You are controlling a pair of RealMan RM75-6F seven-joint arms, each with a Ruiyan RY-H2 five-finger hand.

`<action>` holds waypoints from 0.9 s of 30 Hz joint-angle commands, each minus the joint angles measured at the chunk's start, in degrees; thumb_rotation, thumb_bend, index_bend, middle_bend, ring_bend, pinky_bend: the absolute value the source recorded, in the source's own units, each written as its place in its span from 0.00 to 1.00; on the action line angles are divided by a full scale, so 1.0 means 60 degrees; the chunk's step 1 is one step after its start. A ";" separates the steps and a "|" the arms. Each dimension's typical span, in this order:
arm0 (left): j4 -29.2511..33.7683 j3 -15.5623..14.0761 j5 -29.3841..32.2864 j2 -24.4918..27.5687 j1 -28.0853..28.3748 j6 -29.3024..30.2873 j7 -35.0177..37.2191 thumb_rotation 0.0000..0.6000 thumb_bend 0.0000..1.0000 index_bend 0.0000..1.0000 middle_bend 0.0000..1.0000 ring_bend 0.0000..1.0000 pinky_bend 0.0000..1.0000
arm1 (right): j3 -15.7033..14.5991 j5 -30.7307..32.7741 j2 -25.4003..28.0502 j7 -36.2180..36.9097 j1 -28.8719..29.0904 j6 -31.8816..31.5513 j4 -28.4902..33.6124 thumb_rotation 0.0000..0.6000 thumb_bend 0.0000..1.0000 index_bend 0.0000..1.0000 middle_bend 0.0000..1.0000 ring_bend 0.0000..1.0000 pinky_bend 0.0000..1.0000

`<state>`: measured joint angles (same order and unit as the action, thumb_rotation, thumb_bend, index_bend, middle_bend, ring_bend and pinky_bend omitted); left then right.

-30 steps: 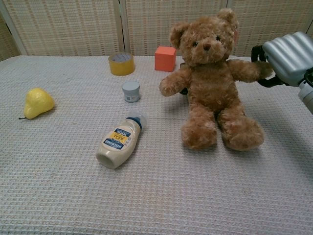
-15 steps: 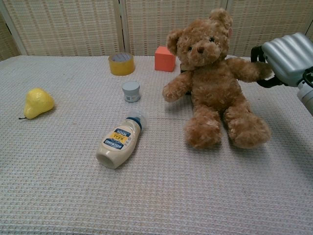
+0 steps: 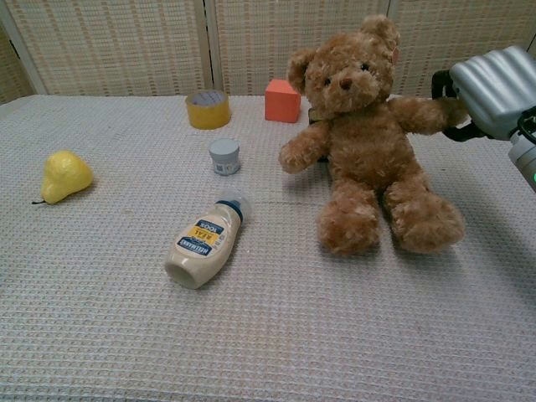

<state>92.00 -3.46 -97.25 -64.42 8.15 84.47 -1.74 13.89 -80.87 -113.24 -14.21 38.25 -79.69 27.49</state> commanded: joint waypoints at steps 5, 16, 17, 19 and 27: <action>0.0009 0.0002 0.0011 0.0010 0.0000 -0.0001 0.0017 1.00 0.43 0.37 0.42 0.45 0.49 | -0.0266 -0.0046 -0.0108 0.0211 -0.0192 0.0306 -0.0191 1.00 0.21 0.56 0.54 0.46 0.64; -0.0004 -0.0006 -0.0007 0.0005 -0.0006 0.0007 -0.0018 1.00 0.43 0.37 0.42 0.45 0.49 | -0.0238 -0.0132 -0.0153 0.0285 -0.0067 -0.0058 -0.0357 1.00 0.21 0.56 0.54 0.46 0.64; 0.0004 -0.0005 0.0000 0.0006 -0.0006 0.0004 -0.0006 1.00 0.43 0.37 0.42 0.45 0.49 | -0.0194 -0.0119 -0.0134 0.0291 -0.0041 -0.0135 -0.0308 1.00 0.21 0.56 0.54 0.46 0.64; 0.0015 -0.0005 -0.0003 0.0010 -0.0006 0.0006 -0.0007 1.00 0.43 0.37 0.42 0.45 0.49 | -0.0106 -0.0091 -0.0082 0.0275 0.0009 -0.0274 -0.0175 1.00 0.21 0.56 0.54 0.46 0.64; 0.0018 -0.0010 -0.0021 0.0011 0.0002 -0.0002 -0.0031 1.00 0.43 0.37 0.42 0.45 0.49 | -0.0081 -0.0031 0.0080 0.0045 -0.0008 -0.0252 0.0151 1.00 0.21 0.56 0.54 0.46 0.64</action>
<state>92.13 -3.52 -97.35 -64.35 8.16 84.44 -1.91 13.50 -81.14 -112.85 -13.79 38.31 -81.44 28.31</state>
